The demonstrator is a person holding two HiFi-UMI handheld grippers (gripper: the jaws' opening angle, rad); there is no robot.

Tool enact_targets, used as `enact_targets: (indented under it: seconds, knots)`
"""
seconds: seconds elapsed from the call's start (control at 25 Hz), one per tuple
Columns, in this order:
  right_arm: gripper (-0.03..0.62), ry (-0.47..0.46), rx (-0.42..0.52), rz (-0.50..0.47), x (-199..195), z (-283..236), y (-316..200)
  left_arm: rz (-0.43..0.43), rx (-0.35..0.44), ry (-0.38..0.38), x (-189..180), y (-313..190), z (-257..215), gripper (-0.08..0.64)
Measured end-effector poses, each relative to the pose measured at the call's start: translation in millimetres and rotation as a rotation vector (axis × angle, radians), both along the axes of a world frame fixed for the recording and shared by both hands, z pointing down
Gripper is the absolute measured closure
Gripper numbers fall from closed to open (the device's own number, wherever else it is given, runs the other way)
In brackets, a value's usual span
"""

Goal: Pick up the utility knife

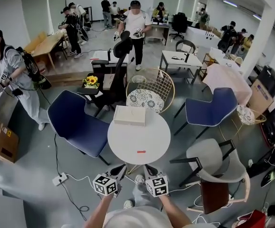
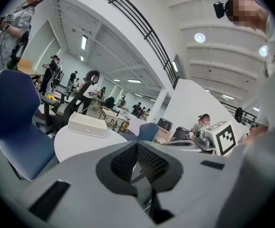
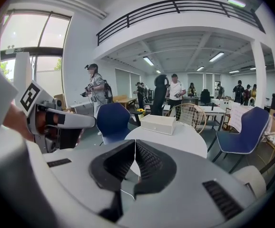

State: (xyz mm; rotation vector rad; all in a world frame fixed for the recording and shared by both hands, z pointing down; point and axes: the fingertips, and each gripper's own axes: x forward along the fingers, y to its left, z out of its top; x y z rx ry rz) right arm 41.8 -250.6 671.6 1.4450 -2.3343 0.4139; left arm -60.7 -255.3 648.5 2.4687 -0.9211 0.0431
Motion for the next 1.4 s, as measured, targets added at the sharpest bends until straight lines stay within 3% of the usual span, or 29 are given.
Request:
enact_targets:
  seconds: [0.8,1.4]
  knots:
    - [0.575,-0.038,-0.046,0.006,28,14,-119,-0.026,-0.054,-0.036,14,-112,14,0.548]
    - [0.575,-0.035,-0.275,0.04,40,93,-80,-0.009,-0.246,-0.039,25,-89,84,0.548]
